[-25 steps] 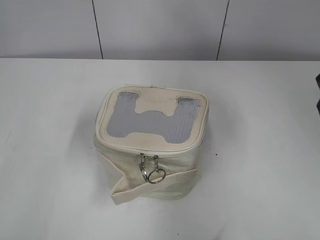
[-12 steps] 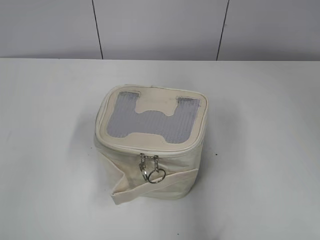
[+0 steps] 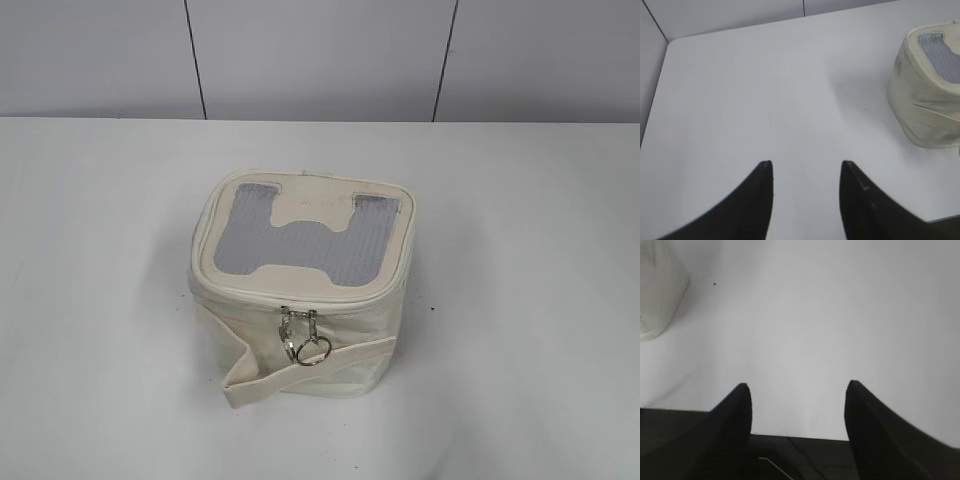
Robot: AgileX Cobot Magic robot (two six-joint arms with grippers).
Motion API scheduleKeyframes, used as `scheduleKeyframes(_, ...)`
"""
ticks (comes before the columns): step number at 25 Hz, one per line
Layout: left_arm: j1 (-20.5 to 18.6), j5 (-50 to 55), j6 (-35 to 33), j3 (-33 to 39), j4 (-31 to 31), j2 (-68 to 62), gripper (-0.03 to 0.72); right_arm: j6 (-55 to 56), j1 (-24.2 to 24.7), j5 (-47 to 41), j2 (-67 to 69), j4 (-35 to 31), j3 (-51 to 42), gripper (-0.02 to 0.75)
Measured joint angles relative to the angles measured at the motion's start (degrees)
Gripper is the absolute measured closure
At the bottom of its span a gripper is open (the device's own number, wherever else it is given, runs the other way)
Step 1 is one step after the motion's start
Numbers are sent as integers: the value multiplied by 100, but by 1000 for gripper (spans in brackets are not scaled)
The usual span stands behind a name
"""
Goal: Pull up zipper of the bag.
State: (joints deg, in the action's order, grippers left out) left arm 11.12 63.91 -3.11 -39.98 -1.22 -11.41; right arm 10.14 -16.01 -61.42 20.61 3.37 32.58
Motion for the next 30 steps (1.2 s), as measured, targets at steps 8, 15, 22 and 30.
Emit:
scheduleKeyframes(8,0,285,-5,499,0,1178,348,-426,0,-124,-1635,-433,-248,276)
scheduleKeyframes(15,0,-253,-160,840,122,1180,348,-1014,0,16,-1784,-871,-411,276)
scheduleKeyframes(22,0,-323,-279,898,202,1180,348,-1112,0,37,-1784,-949,-422,276)
scheduleKeyframes(30,0,-344,-284,898,202,1180,348,-1191,0,37,-1784,-1023,-422,276)
